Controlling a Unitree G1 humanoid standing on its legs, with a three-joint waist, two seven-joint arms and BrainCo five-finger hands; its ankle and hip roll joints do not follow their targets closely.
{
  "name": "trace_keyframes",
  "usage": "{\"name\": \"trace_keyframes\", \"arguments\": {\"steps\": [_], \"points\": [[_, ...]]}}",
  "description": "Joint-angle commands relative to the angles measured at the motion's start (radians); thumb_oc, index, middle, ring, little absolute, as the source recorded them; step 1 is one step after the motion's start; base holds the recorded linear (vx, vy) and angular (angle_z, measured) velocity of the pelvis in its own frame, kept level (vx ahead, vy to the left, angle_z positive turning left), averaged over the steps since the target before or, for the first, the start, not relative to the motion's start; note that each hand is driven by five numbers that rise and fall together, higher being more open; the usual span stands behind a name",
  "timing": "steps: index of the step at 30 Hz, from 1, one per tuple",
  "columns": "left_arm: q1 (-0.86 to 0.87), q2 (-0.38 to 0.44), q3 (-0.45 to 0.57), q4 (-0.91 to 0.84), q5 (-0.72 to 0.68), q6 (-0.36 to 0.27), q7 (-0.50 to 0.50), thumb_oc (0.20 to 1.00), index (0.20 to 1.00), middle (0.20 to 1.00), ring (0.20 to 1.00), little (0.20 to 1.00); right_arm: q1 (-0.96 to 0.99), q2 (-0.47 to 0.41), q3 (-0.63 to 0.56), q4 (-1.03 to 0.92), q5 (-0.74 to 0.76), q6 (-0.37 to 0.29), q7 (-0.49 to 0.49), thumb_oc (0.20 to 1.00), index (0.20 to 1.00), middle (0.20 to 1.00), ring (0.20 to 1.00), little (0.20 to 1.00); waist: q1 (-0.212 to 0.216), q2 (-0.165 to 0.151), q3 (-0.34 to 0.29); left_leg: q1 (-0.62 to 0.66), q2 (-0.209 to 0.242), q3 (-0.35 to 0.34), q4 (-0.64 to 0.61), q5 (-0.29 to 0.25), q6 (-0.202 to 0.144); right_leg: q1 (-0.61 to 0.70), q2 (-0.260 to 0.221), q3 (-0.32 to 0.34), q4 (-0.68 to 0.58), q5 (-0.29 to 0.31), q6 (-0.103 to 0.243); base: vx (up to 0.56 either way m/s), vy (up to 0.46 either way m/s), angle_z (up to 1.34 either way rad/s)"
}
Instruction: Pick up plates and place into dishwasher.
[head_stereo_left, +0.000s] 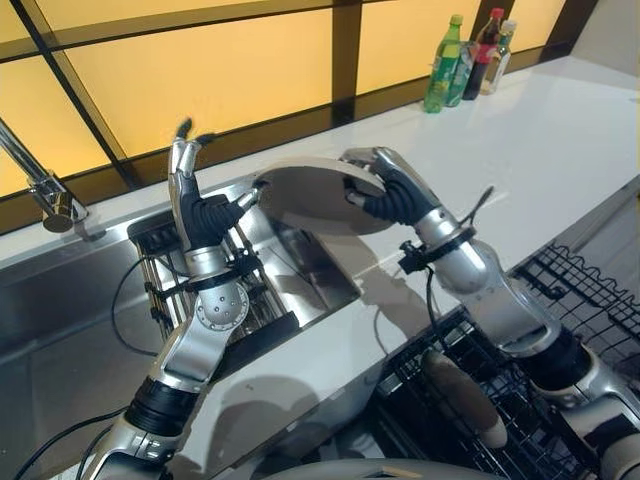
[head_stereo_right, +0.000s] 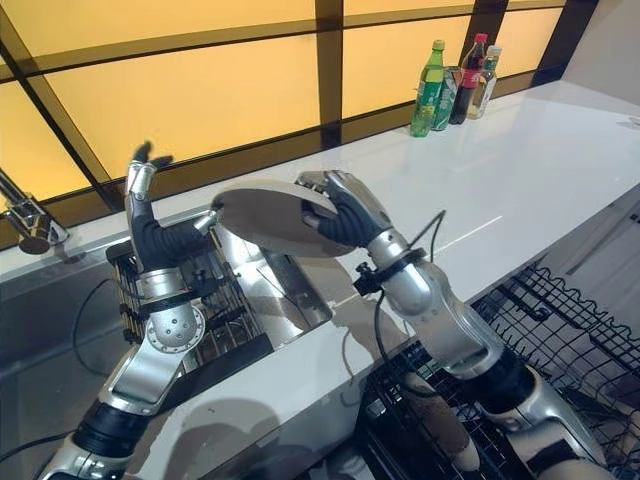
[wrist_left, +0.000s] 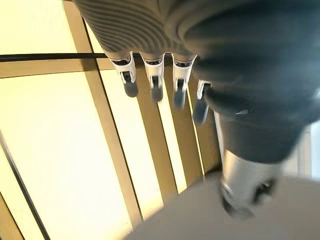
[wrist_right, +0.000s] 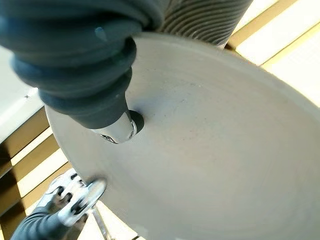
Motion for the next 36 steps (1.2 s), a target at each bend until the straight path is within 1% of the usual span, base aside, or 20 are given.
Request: {"name": "trace_keyframes", "arguments": {"steps": [1, 5, 6, 8, 12, 17, 19, 20, 24, 28, 32, 36], "points": [[0.015, 0.128, 0.145, 0.008, -0.001, -0.048, 0.041, 1.0, 1.0, 1.0, 1.0, 1.0, 0.054, -0.09, -0.135, 0.002, -0.077, -0.046, -0.06, 0.2, 0.2, 0.2, 0.2, 0.2, -0.023, -0.067, -0.059, 0.033, -0.071, 0.08, 0.005, -0.085, 0.066, -0.009, -0.052, 0.09, -0.027, 0.054, 0.083, 0.02, -0.099, -0.05], [0.085, 0.16, 0.224, 0.018, -0.009, -0.043, 0.018, 1.0, 1.0, 1.0, 1.0, 1.0, 0.196, -0.144, -0.282, 0.013, -0.09, -0.058, -0.08, 0.2, 0.2, 0.2, 0.2, 0.2, -0.054, -0.062, -0.069, 0.038, -0.061, 0.109, 0.001, -0.085, 0.064, -0.012, -0.043, 0.116, -0.043, 0.065, 0.083, 0.03, -0.105, -0.15], [0.09, 0.163, 0.23, 0.02, -0.009, -0.038, 0.016, 1.0, 1.0, 1.0, 1.0, 1.0, 0.206, -0.147, -0.293, 0.014, -0.096, -0.047, -0.087, 0.2, 0.2, 0.2, 0.2, 0.2, -0.055, -0.061, -0.07, 0.039, -0.06, 0.112, 0.001, -0.085, 0.063, -0.013, -0.042, 0.119, -0.044, 0.066, 0.083, 0.03, -0.109, -0.24], [0.13, 0.177, 0.28, 0.052, -0.009, -0.053, 0.017, 1.0, 1.0, 1.0, 1.0, 1.0, 0.282, -0.158, -0.363, 0.039, -0.097, -0.075, -0.103, 0.2, 0.2, 0.2, 0.2, 0.2, -0.074, -0.057, -0.072, 0.041, -0.055, 0.131, 0.003, -0.087, 0.062, -0.016, -0.037, 0.134, -0.052, 0.071, 0.081, 0.04, -0.109, -0.21], [0.176, 0.2, 0.345, 0.092, -0.002, -0.055, 0.013, 1.0, 1.0, 1.0, 1.0, 1.0, 0.373, -0.163, -0.447, 0.074, -0.104, -0.072, -0.119, 0.2, 0.2, 0.2, 0.2, 0.2, -0.096, -0.049, -0.073, 0.046, -0.043, 0.158, 0.005, -0.093, 0.058, -0.017, -0.028, 0.155, -0.064, 0.076, 0.075, 0.04, -0.118, -0.24], [0.225, 0.216, 0.406, 0.127, 0.01, -0.058, -0.007, 1.0, 1.0, 1.0, 1.0, 1.0, 0.459, -0.152, -0.518, 0.111, -0.107, -0.043, -0.12, 0.2, 0.2, 0.2, 0.2, 0.2, -0.123, -0.042, -0.067, 0.054, -0.028, 0.184, 0.002, -0.094, 0.049, -0.012, -0.019, 0.176, -0.083, 0.08, 0.072, 0.06, -0.128, -0.21], [0.239, 0.22, 0.426, 0.137, 0.018, -0.061, -0.009, 1.0, 1.0, 1.0, 1.0, 1.0, 0.494, -0.15, -0.543, 0.139, -0.104, -0.052, -0.122, 0.2, 0.2, 0.2, 0.2, 0.2, -0.134, -0.037, -0.06, 0.049, -0.02, 0.194, 0.005, -0.092, 0.043, -0.016, -0.019, 0.183, -0.087, 0.083, 0.071, 0.06, -0.109, -0.21], [0.241, 0.222, 0.428, 0.14, 0.021, -0.059, -0.011, 1.0, 1.0, 1.0, 1.0, 1.0, 0.501, -0.151, -0.546, 0.147, -0.1, -0.051, -0.122, 0.2, 0.2, 0.2, 0.2, 0.2, -0.136, -0.034, -0.059, 0.053, -0.017, 0.194, 0.003, -0.101, 0.041, -0.011, -0.018, 0.185, -0.091, 0.075, 0.072, 0.07, -0.102, -0.13], [0.217, 0.224, 0.409, 0.158, 0.035, -0.045, 0.021, 1.0, 1.0, 1.0, 1.0, 1.0, 0.481, -0.159, -0.523, 0.208, -0.092, -0.042, -0.151, 0.2, 0.2, 0.2, 0.2, 0.2, -0.142, -0.022, -0.021, 0.013, -0.009, 0.191, 0.025, -0.098, 0.033, -0.045, -0.016, 0.196, -0.08, 0.076, 0.068, -0.07, -0.091, -0.15], [0.172, 0.236, 0.386, 0.182, 0.043, -0.025, 0.061, 1.0, 1.0, 1.0, 1.0, 1.0, 0.428, -0.171, -0.475, 0.294, -0.075, -0.027, -0.193, 0.2, 0.2, 0.2, 0.2, 0.2, -0.143, -0.009, 0.022, -0.036, -0.004, 0.184, 0.05, -0.091, 0.024, -0.091, -0.012, 0.205, -0.059, 0.077, 0.064, -0.11, -0.074, -0.11], [0.11, 0.262, 0.355, 0.193, 0.042, 0.012, 0.118, 1.0, 1.0, 1.0, 1.0, 1.0, 0.348, -0.187, -0.422, 0.377, -0.027, -0.002, -0.247, 0.2, 0.2, 0.2, 0.2, 0.2, -0.142, 0.001, 0.097, -0.106, 0.002, 0.169, 0.081, -0.076, 0.015, -0.144, -0.004, 0.21, -0.038, 0.079, 0.055, -0.17, -0.073, -0.01], [0.068, 0.291, 0.34, 0.2, 0.03, 0.033, 0.163, 1.0, 1.0, 1.0, 1.0, 1.0, 0.285, -0.194, -0.366, 0.445, 0.017, 0.011, -0.286, 0.2, 0.2, 0.2, 0.2, 0.2, -0.137, 0.004, 0.165, -0.16, 0.008, 0.154, 0.093, -0.054, 0.005, -0.182, 0.0, 0.204, -0.029, 0.081, 0.051, -0.14, -0.068, 0.01]]}}
